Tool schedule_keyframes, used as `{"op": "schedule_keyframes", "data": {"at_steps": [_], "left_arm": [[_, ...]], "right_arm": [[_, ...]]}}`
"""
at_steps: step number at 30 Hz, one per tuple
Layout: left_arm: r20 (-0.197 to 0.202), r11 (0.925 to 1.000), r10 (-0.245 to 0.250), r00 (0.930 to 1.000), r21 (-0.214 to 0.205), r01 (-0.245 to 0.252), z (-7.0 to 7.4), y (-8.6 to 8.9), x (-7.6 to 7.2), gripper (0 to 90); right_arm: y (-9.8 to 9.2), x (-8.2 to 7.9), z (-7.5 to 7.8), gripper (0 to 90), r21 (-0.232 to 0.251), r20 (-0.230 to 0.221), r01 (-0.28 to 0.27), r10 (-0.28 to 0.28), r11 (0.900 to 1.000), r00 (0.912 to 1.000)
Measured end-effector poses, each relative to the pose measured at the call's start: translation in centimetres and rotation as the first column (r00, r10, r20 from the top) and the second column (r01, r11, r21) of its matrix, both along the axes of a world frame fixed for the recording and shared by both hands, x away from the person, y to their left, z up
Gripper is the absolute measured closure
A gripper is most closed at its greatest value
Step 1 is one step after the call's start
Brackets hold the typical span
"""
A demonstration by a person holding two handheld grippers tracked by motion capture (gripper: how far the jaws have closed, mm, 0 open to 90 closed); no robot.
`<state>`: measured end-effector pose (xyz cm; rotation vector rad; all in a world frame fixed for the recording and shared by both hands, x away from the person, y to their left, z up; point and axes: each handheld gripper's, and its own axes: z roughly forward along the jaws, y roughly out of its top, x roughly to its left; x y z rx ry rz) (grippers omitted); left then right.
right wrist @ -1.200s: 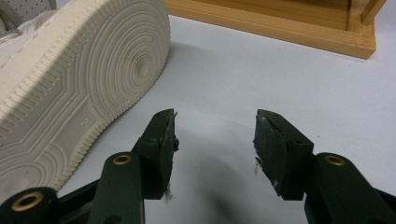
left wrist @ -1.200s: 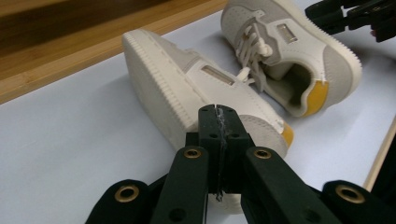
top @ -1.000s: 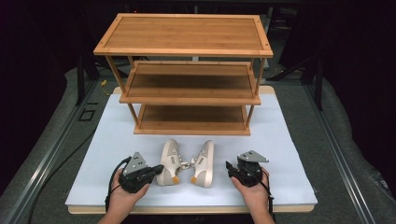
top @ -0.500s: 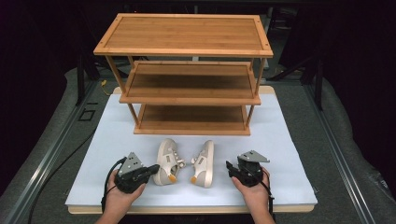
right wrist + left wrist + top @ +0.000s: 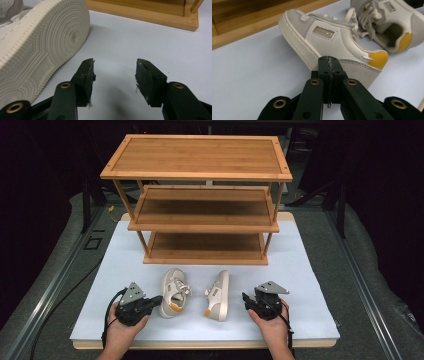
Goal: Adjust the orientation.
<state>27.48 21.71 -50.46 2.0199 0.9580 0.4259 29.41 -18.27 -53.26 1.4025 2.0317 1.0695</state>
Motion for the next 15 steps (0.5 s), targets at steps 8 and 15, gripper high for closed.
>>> {"op": "schedule_keyframes", "data": {"at_steps": [8,15], "left_arm": [[-0.114,0.9957,0.088,0.9896,0.04,-0.084,-1.3,1.4,0.8,89.5],[-0.098,0.9878,0.147,0.9843,-0.037,-0.151,-0.7,2.0,0.7,78.9]], "right_arm": [[-0.3,0.0,0.0,48.2,0.015,0.005,0.004,-0.004,0.9999,1.0],[-0.6,0.1,0.0,48.1,0.034,-0.004,0.016,-0.016,0.9993,0.9999]]}}
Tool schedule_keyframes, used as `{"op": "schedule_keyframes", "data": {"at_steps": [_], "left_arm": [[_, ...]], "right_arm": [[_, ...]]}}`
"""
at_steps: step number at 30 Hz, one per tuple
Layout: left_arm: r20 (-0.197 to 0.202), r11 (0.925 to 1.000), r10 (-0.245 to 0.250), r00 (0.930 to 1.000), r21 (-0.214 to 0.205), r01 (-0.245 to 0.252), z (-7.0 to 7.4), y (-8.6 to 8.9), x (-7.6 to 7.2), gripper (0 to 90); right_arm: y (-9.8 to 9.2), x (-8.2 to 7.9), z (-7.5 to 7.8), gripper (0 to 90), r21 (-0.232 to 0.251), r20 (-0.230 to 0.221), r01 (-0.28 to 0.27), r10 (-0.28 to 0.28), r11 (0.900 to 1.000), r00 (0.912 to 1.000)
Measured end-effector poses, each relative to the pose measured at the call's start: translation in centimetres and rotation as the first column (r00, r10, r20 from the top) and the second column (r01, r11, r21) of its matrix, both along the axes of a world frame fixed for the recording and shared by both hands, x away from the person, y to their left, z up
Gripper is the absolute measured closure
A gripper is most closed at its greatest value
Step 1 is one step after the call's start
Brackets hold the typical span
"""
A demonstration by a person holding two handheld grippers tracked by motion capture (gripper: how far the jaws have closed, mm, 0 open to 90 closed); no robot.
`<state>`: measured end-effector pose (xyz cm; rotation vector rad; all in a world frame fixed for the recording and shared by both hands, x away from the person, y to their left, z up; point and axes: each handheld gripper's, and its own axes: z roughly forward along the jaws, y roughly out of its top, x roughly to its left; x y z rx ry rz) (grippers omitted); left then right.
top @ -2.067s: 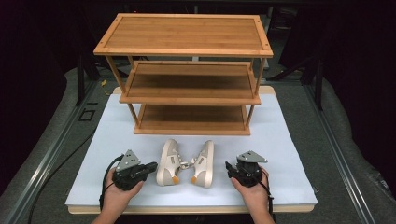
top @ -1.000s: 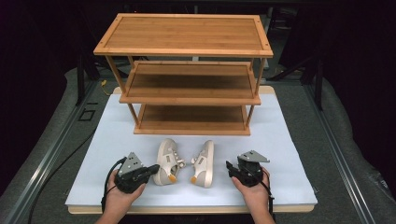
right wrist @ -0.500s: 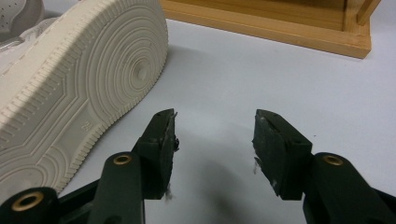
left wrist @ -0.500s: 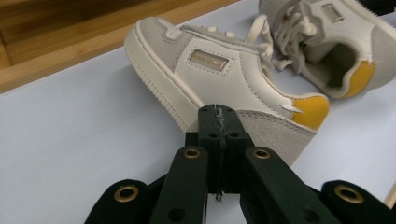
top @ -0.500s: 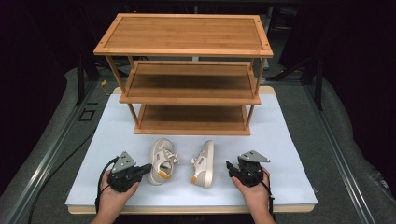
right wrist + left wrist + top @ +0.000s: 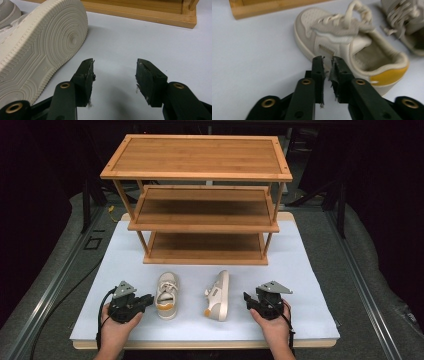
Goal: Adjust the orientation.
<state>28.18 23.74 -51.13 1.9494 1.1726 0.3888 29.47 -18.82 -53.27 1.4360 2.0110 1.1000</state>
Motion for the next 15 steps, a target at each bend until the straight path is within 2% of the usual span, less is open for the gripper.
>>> {"op": "schedule_keyframes", "data": {"at_steps": [5,9,15], "left_arm": [[0.026,0.999,0.02,0.9995,-0.041,-0.019,0.5,-0.2,-0.3,68.2],[0.039,0.9934,0.027,0.9989,-0.112,-0.023,1.0,-0.2,-0.3,57.2],[0.023,0.9986,0.003,0.9997,-0.054,-0.001,0.3,-1.6,0.3,51.9]], "right_arm": [[-0.1,0.0,0.0,48.1,0.006,-0.003,0.001,-0.001,1.0,1.0],[-0.1,0.0,0.0,48.1,0.008,0.001,0.001,-0.001,1.0,1.0],[0.0,0.0,0.0,48.1,0.014,-0.001,0.007,-0.007,0.9999,1.0]]}}
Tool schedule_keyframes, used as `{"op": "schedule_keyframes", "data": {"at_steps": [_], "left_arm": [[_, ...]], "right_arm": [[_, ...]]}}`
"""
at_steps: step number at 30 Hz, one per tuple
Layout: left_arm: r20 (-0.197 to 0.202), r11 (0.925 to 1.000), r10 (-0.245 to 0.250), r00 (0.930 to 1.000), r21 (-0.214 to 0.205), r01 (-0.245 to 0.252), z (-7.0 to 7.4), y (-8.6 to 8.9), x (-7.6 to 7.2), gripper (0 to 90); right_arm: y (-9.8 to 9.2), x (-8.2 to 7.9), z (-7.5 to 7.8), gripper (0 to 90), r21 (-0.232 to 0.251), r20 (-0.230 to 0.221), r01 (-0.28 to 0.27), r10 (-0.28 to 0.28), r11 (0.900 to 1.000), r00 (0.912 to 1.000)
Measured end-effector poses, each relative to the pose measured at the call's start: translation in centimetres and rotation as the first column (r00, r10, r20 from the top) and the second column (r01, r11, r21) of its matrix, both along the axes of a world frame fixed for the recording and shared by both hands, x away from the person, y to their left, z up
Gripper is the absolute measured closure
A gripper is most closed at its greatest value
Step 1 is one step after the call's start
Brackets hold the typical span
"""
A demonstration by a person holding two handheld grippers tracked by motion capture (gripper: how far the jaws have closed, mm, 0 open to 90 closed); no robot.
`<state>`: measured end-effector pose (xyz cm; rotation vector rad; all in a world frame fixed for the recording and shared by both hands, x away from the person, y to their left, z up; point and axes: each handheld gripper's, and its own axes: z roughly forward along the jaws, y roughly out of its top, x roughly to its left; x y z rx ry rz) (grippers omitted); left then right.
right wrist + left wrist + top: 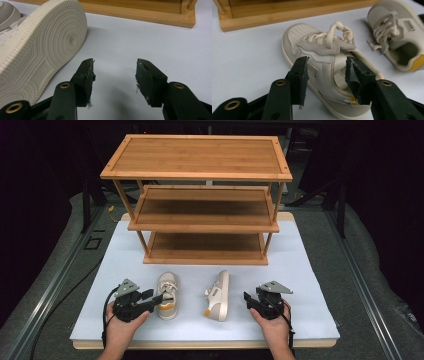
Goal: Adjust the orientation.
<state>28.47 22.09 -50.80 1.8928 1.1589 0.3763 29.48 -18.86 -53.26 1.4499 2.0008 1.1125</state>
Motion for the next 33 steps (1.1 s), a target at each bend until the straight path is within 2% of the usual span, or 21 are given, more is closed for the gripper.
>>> {"op": "schedule_keyframes", "data": {"at_steps": [3,6,10,14,16,18,21,24,25,26,27,31,33], "left_arm": [[0.005,0.9998,0.01,0.9999,0.016,-0.01,-0.3,-0.4,0.4,49.7],[-0.018,0.9999,0.009,0.9998,0.006,-0.009,-0.7,-0.5,0.8,49.2],[-0.013,0.9994,0.016,0.9998,0.031,-0.016,-0.8,-0.5,1.1,58.3],[-0.01,0.9999,0.008,0.9999,0.012,-0.008,-1.0,-0.6,1.3,60.2],[-0.01,1.0,0.003,0.9999,0.007,-0.003,-1.0,-0.8,1.4,60.6],[-0.009,1.0,-0.004,1.0,0.004,0.004,-1.1,-1.1,1.6,60.7],[0.012,0.9994,-0.031,0.9995,0.015,0.03,-1.1,-1.6,1.5,63.0],[0.019,0.9987,-0.051,0.9985,0.011,0.05,-1.2,-1.8,1.5,63.4],[0.02,0.9986,-0.052,0.9985,0.012,0.052,-1.2,-1.8,1.5,63.4],[0.018,0.9986,-0.053,0.9984,0.008,0.053,-1.2,-1.8,1.5,63.3],[0.014,0.9987,-0.052,0.9986,0.003,0.052,-1.2,-1.7,1.5,63.2],[0.016,0.9988,-0.049,0.9987,0.002,0.049,-1.2,-1.7,1.5,63.2],[0.022,0.9986,-0.052,0.9984,0.005,0.052,-1.3,-1.7,1.5,63.2]], "right_arm": [[0.1,-0.1,0.1,48.4,-0.004,0.005,0.0,0.0,1.0,1.0],[0.1,-0.2,0.2,48.9,0.006,0.01,-0.01,0.01,0.9999,0.9999],[0.4,-0.5,0.5,49.8,0.01,0.036,-0.014,0.014,0.9999,0.9992],[0.6,-0.8,0.8,51.3,0.022,0.036,-0.031,0.03,0.9993,0.9989],[0.9,-1.0,1.1,56.5,0.038,0.042,-0.052,0.05,0.9979,0.9978],[1.3,-1.4,1.4,68.0,0.056,0.063,-0.077,0.073,0.9955,0.9953],[1.6,-1.6,1.6,79.6,0.088,0.074,-0.104,0.098,0.9907,0.9925],[1.6,-1.9,1.9,86.2,0.105,0.09,-0.123,0.114,0.9868,0.9895],[1.7,-2.1,2.1,86.8,0.093,0.09,-0.141,0.133,0.9856,0.9871],[2.1,-2.4,2.6,87.4,0.008,0.127,-0.123,0.121,0.9924,0.9845],[2.4,-2.8,2.9,87.4,-0.026,0.176,-0.134,0.136,0.9907,0.975],[3.6,-3.9,3.5,86.4,-0.054,0.177,-0.172,0.179,0.9836,0.9678],[4.3,-4.2,3.6,86.5,-0.044,0.163,-0.195,0.199,0.9799,0.9663]]}}
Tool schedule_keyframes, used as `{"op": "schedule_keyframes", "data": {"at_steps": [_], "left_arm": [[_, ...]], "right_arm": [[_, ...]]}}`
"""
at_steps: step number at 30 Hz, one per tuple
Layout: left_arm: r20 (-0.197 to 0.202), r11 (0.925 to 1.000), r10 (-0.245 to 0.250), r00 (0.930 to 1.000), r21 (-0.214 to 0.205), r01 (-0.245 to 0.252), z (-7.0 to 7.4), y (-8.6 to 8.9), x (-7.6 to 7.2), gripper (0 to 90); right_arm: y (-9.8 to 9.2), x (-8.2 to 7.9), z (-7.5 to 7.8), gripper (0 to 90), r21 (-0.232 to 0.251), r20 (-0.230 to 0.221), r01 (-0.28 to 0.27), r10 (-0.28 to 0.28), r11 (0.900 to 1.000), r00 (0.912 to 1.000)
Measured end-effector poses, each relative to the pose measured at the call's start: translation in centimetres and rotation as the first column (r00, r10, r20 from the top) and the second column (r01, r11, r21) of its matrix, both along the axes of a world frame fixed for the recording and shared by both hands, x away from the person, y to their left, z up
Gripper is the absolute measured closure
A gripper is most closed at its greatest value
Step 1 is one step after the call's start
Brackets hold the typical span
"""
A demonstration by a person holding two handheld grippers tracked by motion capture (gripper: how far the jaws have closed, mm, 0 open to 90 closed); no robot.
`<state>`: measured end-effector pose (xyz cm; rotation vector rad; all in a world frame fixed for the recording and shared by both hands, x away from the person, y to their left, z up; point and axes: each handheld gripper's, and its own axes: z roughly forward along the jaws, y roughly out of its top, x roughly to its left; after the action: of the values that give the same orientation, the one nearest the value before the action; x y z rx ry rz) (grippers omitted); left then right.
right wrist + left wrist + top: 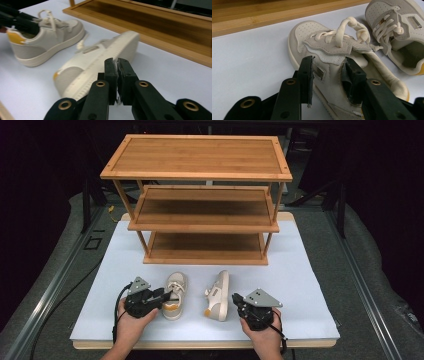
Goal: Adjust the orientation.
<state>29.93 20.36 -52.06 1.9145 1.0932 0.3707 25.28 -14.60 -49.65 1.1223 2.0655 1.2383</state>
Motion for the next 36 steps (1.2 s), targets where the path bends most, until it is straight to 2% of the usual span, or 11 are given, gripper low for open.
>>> {"op": "schedule_keyframes", "data": {"at_steps": [4,8,14,17,24,29,33,35,36], "left_arm": [[-0.005,0.9999,-0.002,1.0,-0.016,0.002,-0.1,0.2,0.1,63.0],[-0.001,0.9999,-0.008,1.0,-0.014,0.008,-0.1,0.2,0.1,62.7],[0.0,0.9999,-0.008,1.0,-0.012,0.008,-0.1,0.2,0.1,62.7],[0.0,0.9998,-0.008,1.0,-0.018,0.008,-0.1,0.2,0.1,62.6],[-0.001,0.9997,-0.007,1.0,-0.025,0.007,-0.2,0.2,0.1,62.5],[-0.004,0.9995,-0.01,0.9999,-0.03,0.01,-0.2,0.2,0.1,62.2],[-0.011,0.9989,-0.014,0.9998,-0.045,0.014,-0.3,0.5,0.3,61.0],[-0.011,0.9989,-0.014,0.9998,-0.045,0.014,-0.3,0.4,0.2,60.9],[-0.01,0.999,-0.014,0.9998,-0.042,0.014,-0.3,0.4,0.2,60.9]], "right_arm": [[1.2,0.0,0.1,86.8,-0.036,0.002,-0.028,0.028,0.9989,0.9996],[1.7,0.3,0.0,87.0,-0.014,-0.011,-0.049,0.049,0.9987,0.9988],[2.5,0.3,-0.5,86.6,-0.074,-0.035,-0.057,0.055,0.9956,0.9979],[2.4,0.4,-0.5,86.5,-0.065,-0.044,-0.058,0.055,0.9962,0.9975],[1.4,0.2,-0.7,87.9,-0.027,-0.069,-0.016,0.014,0.9995,0.9975],[0.5,-0.1,-0.8,88.0,-0.033,-0.087,0.024,-0.026,0.9992,0.9959],[-0.6,-0.2,-1.1,85.7,-0.055,-0.121,0.081,-0.087,0.9952,0.9888],[-1.0,0.0,-1.3,85.4,-0.044,-0.132,0.083,-0.088,0.9956,0.9874],[-1.6,0.1,-1.7,84.9,-0.049,-0.163,0.104,-0.111,0.9934,0.9803]]}}
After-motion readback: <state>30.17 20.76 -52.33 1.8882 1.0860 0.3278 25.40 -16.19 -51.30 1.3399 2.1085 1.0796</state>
